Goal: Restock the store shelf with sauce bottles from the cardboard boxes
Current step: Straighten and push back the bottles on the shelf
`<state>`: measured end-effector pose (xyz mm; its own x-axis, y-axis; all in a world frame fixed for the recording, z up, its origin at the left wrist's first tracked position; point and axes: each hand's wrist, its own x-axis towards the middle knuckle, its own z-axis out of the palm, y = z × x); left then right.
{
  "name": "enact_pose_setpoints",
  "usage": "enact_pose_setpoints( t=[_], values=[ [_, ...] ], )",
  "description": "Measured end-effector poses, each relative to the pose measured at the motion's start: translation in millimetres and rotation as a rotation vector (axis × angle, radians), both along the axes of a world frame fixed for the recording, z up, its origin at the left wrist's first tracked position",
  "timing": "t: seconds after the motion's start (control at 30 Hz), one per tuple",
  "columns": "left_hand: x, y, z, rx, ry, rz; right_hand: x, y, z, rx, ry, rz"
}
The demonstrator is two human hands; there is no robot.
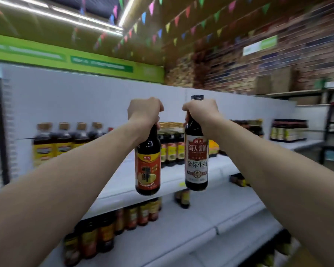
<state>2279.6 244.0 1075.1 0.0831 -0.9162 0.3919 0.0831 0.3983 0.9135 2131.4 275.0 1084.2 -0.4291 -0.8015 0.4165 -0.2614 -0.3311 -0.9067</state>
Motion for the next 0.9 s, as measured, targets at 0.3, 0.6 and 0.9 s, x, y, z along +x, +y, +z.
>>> enact_pose_setpoints(
  t=[0.3, 0.6, 0.9],
  values=[
    [-242.6, -39.3, -12.8, 0.013, -0.073, -0.308, -214.1, -4.8, -12.3, 0.037, -0.007, -0.300],
    [-434.9, -103.9, -23.2, 0.018, -0.066, -0.574, -389.7, -44.8, -25.8, 0.042, 0.036, -0.568],
    [-579.7, -197.7, -1.1, 0.000, -0.073, -0.603, -538.9, -127.0, -21.0, 0.043, 0.032, -0.628]
  ],
)
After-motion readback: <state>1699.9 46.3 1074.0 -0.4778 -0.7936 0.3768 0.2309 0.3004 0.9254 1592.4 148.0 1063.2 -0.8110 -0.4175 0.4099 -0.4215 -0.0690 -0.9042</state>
